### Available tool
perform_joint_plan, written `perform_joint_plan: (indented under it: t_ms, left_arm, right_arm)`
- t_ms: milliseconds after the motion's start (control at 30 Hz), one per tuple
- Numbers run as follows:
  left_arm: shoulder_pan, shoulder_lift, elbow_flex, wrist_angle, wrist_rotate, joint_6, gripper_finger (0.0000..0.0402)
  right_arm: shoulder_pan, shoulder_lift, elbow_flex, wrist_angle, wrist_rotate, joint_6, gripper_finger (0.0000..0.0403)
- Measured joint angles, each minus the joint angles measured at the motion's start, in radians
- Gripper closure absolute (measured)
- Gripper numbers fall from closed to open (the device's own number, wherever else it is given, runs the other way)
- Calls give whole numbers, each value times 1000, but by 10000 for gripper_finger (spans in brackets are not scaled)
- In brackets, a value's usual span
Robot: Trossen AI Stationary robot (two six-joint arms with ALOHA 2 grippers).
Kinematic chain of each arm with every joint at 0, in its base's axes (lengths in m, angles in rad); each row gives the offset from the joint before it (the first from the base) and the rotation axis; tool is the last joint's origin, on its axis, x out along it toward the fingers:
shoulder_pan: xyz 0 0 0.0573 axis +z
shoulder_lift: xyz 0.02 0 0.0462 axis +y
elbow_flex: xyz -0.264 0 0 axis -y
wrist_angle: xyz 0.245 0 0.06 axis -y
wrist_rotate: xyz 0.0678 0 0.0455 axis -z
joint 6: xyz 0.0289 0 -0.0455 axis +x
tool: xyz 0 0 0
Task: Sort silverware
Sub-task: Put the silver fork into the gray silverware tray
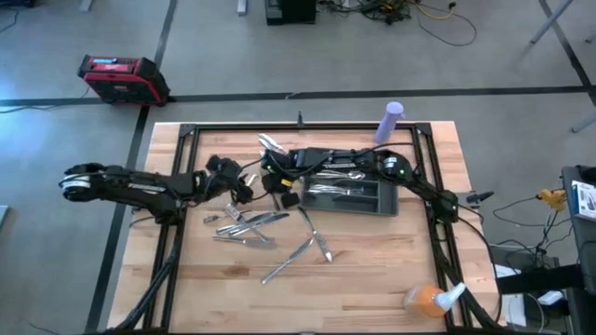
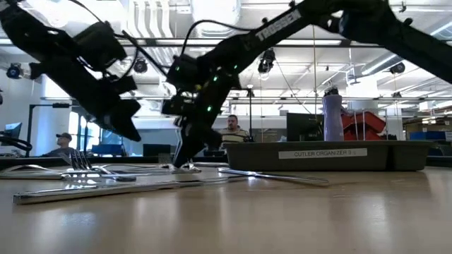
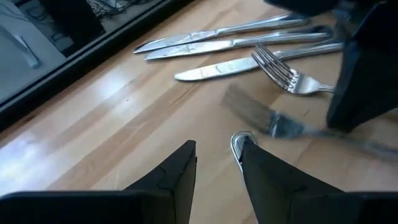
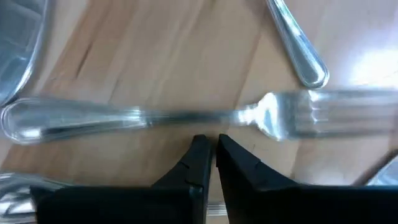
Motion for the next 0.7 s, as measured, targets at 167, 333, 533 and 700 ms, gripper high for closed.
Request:
perform_joint_plan:
  t_ms: [167, 333, 533, 700]
  left_arm:
    - [-11, -102, -10, -10, 0, 7, 285]
    - [-11, -186, -16, -35, -1, 32, 285]
    - [-11, -238, -37, -69, -8, 17, 285]
    - [-9, -265, -42, -68, -27, 30, 285]
  right_arm:
    - [18, 9, 19, -28, -17, 44, 400]
    - [51, 6, 18, -28, -58, 38, 402]
    - [54, 7, 17, -72, -83, 63, 403]
    - [80, 10, 11, -75, -183, 76, 403]
